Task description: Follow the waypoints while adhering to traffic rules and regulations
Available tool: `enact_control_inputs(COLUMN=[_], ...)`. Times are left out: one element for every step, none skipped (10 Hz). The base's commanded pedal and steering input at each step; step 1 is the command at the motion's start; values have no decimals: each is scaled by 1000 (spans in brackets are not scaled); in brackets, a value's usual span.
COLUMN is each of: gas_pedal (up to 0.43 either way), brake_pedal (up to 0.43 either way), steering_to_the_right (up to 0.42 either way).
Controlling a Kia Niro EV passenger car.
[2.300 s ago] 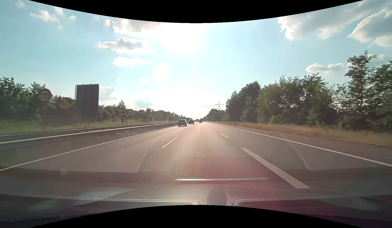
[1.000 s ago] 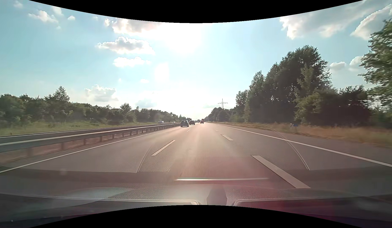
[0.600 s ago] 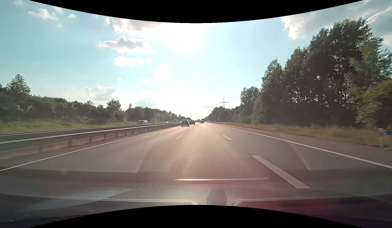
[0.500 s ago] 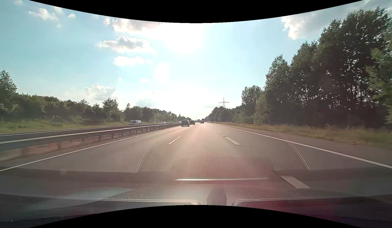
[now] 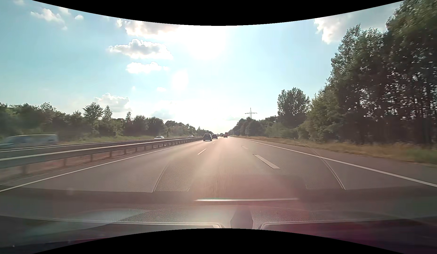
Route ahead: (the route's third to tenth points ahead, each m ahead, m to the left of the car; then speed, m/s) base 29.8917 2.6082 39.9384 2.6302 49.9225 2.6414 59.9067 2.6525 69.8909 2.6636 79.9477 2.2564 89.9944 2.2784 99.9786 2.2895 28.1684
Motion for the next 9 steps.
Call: enact_control_inputs(gas_pedal=[189, 189, 189, 189, 189, 189, 189, 189, 189], brake_pedal=[0, 0, 0, 0, 0, 0, 0, 0, 0], steering_to_the_right=[-3, -2, -2, -2, -2, -2, -2, -2, -2])
